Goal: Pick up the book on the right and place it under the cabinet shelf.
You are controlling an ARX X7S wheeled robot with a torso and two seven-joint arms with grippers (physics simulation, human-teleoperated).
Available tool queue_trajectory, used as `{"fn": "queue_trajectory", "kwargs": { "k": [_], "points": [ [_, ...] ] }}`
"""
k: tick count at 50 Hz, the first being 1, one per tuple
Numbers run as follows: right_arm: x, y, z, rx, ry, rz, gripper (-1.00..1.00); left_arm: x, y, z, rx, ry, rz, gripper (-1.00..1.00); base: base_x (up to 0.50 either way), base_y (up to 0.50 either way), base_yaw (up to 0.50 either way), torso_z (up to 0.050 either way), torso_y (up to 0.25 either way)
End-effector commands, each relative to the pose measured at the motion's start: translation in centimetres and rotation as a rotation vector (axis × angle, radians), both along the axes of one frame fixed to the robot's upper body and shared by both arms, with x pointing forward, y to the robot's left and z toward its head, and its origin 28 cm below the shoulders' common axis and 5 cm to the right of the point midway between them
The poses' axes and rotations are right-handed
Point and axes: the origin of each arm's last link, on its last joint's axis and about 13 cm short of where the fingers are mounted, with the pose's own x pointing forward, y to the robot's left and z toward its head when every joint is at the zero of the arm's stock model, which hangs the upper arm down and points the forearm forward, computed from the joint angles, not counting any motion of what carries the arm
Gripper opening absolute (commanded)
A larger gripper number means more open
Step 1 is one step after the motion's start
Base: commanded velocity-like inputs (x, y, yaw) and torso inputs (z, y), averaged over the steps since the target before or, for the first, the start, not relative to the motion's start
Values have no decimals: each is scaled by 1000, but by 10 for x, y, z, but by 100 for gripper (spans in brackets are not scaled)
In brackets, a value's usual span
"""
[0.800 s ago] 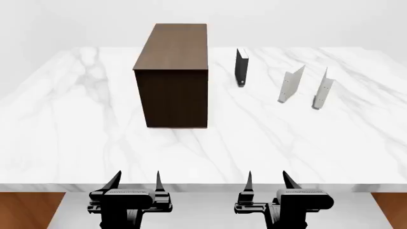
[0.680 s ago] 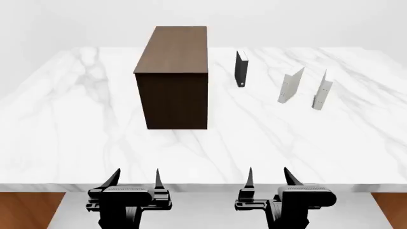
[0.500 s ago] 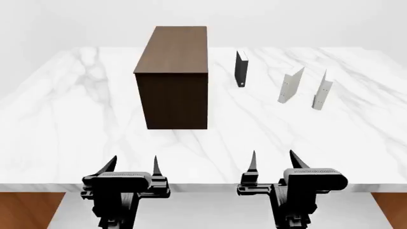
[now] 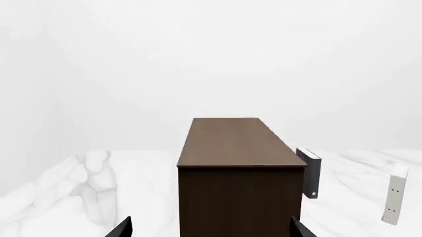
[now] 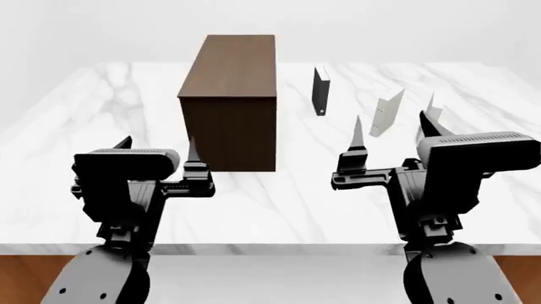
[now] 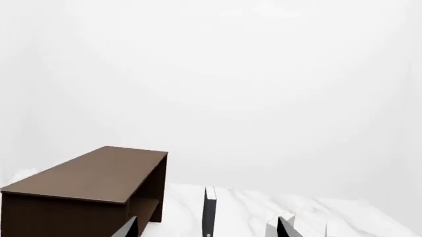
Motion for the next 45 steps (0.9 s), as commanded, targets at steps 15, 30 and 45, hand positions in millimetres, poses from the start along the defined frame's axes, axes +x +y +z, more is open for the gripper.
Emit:
{"fn": "queue_trajectory", "kwargs": {
  "k": [15, 30, 45],
  "points": [
    [-8, -2, 47, -40, -92, 4, 100, 1, 4, 45, 12, -70, 31, 100, 0, -275, 0, 0, 0],
    [-11, -3, 50, -43, -100, 6, 100, 2, 5, 46, 17, -73, 37, 100, 0, -403, 0, 0, 0],
    [-9, -4, 53, -45, -101, 12, 100, 1, 7, 50, 15, -82, 42, 100, 98, -443, 0, 0, 0]
  ]
}}
